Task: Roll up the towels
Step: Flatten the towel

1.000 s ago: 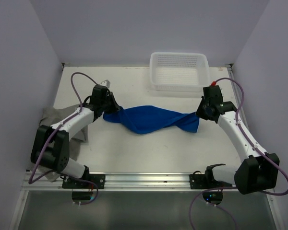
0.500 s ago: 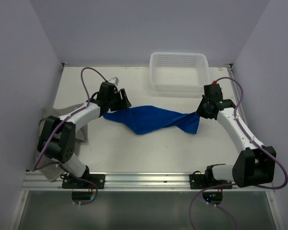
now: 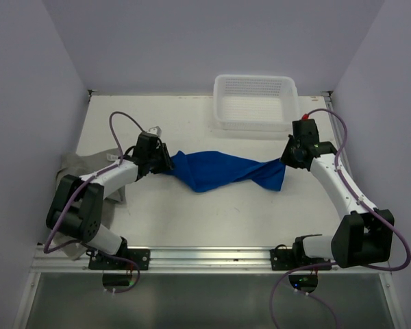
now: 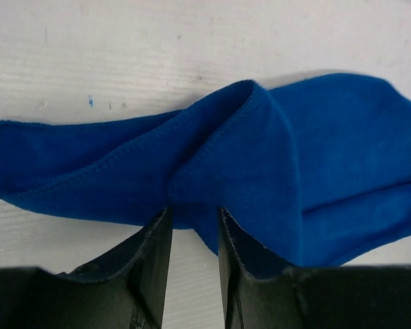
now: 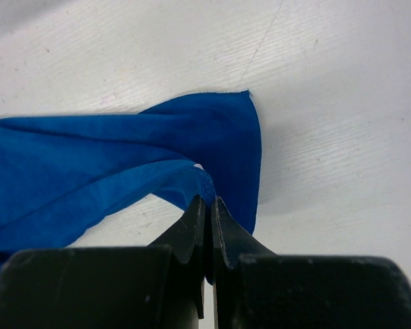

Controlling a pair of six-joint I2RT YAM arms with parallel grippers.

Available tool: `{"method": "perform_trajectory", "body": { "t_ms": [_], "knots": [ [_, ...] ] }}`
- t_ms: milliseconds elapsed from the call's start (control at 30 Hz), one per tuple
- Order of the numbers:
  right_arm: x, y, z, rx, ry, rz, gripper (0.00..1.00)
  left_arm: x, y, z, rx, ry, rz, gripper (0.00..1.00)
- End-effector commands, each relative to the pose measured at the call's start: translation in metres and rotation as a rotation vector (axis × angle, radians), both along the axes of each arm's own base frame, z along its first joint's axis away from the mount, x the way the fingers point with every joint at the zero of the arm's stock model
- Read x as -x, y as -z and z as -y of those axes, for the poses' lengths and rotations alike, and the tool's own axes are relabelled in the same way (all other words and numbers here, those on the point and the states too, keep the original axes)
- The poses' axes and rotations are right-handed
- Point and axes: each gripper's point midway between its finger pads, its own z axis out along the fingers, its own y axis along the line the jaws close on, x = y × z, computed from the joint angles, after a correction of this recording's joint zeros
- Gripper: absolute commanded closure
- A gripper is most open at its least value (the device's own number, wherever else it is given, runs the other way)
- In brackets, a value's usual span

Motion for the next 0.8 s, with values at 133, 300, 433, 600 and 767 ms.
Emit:
{"method": "perform_trajectory", "body": {
  "t_ms": [133,300,433,600,767],
  "knots": [
    [-0.006,-0.003,0.002,0.015,-0.035,0.028,1.00,-0.012,0.006,-0.001,-0.007,-0.025,0.006,0.65],
    [-0.008,-0.005,0.001,0.012,-0.037,0.034,1.00,-0.018,0.012,0.001,-0.008,-0.020,-0.003,0.62],
    [-0.008,-0.003,0.000,0.008,-0.037,0.030,1.00,-0.022,0.016,0.004,-0.001,-0.013,-0.001,0.63],
    [-0.008,0.000,0.000,0.011,-0.036,0.021,1.00,-0.024,0.014,0.006,0.006,-0.009,0.003,0.71],
    [-0.006,-0.004,0.003,0.021,-0.031,0.027,1.00,-0.024,0.003,0.005,0.008,-0.015,0.019,0.89]
  ]
}}
